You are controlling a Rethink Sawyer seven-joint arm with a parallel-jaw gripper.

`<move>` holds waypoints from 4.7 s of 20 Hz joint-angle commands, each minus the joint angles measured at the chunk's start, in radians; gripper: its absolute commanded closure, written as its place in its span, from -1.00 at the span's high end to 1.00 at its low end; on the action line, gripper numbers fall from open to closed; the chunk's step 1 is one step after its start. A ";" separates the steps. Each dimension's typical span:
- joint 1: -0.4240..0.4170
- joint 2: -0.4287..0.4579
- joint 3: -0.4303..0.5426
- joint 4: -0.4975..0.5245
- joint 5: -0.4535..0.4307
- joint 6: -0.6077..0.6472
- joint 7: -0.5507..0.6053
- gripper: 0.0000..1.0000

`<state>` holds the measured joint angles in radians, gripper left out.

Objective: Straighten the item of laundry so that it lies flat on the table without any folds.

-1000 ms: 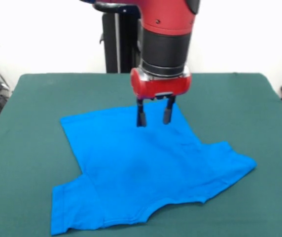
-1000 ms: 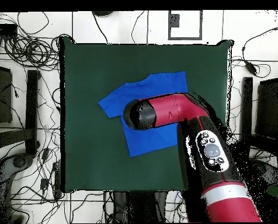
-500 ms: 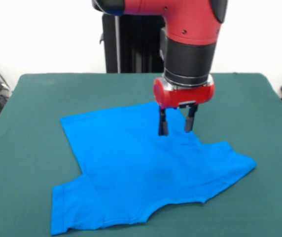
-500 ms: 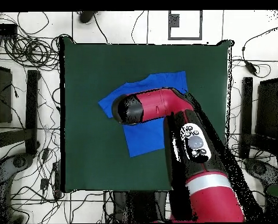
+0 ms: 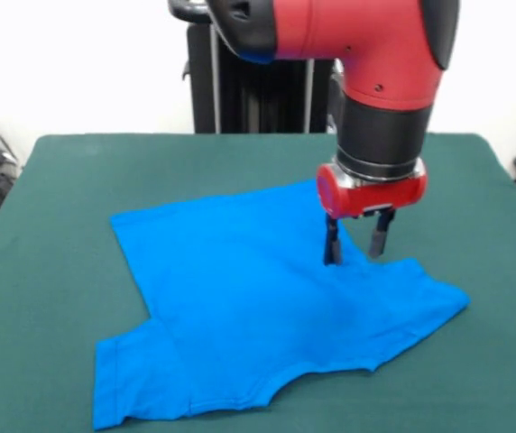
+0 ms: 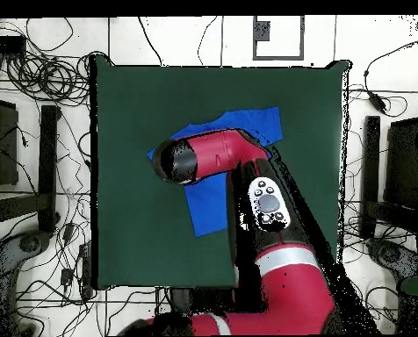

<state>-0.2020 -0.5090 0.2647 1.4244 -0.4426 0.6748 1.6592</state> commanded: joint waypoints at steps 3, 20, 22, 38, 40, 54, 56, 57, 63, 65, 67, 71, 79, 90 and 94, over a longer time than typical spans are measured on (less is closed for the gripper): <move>0.118 0.068 -0.045 -0.115 0.095 0.035 0.272 1.00; 0.101 0.066 -0.077 -0.174 0.224 0.083 0.155 1.00; 0.087 0.060 -0.078 -0.142 0.224 0.059 0.136 1.00; 0.111 0.087 -0.102 -0.109 0.209 -0.043 0.179 1.00; 0.118 0.091 -0.107 -0.125 0.214 -0.028 0.185 1.00; 0.148 0.107 -0.125 -0.131 0.236 -0.056 0.210 1.00; 0.147 0.103 -0.123 -0.126 0.239 -0.060 0.209 1.00; 0.145 0.100 -0.120 -0.122 0.241 -0.063 0.207 1.00; 0.158 0.097 -0.123 -0.126 0.252 -0.058 0.222 1.00; 0.173 0.104 -0.129 -0.142 0.258 -0.046 0.234 1.00; 0.186 0.109 -0.134 -0.151 0.265 -0.035 0.243 1.00; 0.213 0.127 -0.148 -0.172 0.282 -0.006 0.265 1.00; 0.264 0.165 -0.190 -0.177 0.300 -0.040 0.283 1.00; 0.245 0.154 -0.206 -0.065 0.300 -0.176 0.251 1.00; 0.225 0.141 -0.193 -0.035 0.308 -0.197 0.228 1.00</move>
<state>0.0277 -0.3704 0.0555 1.2659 -0.1713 0.5378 1.6592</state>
